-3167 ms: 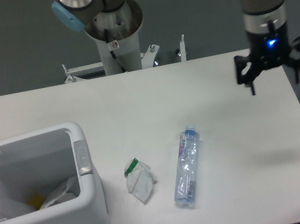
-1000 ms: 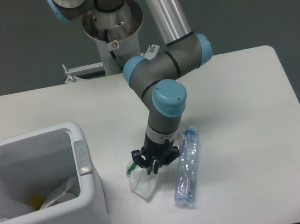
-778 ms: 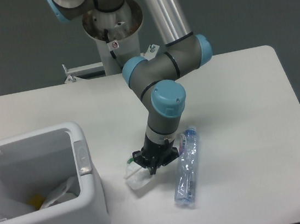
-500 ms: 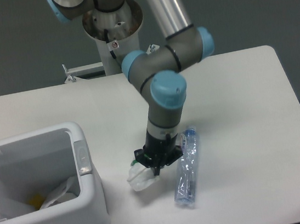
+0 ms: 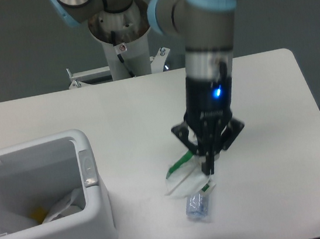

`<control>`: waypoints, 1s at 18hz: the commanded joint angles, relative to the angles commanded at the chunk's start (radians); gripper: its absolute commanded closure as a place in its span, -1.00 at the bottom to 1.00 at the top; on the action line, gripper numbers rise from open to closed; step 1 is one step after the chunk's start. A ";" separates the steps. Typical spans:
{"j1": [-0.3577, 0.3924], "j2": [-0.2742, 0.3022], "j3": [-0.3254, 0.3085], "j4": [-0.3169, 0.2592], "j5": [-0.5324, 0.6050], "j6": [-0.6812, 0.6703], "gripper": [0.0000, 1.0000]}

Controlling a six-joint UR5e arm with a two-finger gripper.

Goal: Place the trash in the trash can
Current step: 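Lift the wrapper, carry it over the white bin and release, then move the open gripper over the clear plastic bottle and lower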

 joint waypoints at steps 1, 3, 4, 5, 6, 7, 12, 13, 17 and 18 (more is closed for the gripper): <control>-0.067 0.003 0.001 0.000 0.000 -0.003 1.00; -0.163 -0.004 -0.014 0.000 0.003 0.002 1.00; -0.184 -0.007 -0.023 0.000 0.002 0.005 1.00; -0.218 -0.012 -0.041 0.003 0.002 0.006 1.00; -0.250 -0.014 -0.057 0.003 0.003 0.008 1.00; -0.269 -0.012 -0.072 0.005 0.003 0.008 0.99; -0.277 -0.001 -0.100 0.002 -0.003 0.038 -1.00; -0.272 -0.001 -0.100 0.000 -0.003 0.037 -1.00; -0.216 -0.001 -0.100 -0.008 -0.011 0.041 -1.00; -0.188 -0.001 -0.094 -0.017 -0.014 0.046 -1.00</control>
